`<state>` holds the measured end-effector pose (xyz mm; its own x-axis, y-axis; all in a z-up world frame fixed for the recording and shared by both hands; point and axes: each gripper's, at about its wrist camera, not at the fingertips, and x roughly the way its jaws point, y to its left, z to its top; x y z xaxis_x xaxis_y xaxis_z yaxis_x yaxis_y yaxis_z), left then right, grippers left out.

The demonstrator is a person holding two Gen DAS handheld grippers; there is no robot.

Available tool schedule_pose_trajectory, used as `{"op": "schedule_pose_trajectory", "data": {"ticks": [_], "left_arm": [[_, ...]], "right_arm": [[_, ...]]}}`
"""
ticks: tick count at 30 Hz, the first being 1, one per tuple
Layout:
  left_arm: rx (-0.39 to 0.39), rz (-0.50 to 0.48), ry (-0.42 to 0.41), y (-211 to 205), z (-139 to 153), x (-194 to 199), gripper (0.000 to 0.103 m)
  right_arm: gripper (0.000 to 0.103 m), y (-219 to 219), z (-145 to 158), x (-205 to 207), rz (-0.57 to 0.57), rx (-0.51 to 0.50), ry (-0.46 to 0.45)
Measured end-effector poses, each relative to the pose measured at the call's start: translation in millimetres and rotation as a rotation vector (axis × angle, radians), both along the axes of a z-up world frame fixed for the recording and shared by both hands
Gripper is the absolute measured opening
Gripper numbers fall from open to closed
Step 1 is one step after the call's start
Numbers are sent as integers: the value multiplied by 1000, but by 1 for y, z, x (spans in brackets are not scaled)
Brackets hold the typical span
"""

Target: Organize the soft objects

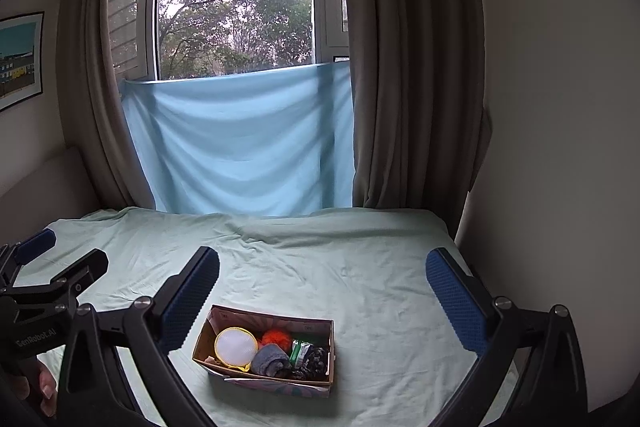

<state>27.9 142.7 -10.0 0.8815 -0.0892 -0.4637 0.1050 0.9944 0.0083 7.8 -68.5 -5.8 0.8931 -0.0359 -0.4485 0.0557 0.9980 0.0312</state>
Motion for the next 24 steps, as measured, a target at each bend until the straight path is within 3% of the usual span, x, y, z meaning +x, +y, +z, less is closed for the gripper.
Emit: {"op": "schedule_pose_trajectory", "data": {"ticks": [24], "left_arm": [[11,40,17,-10,-12,8,103]], "right_arm": [[103,-11,-8,16,-17,1,38]]}}
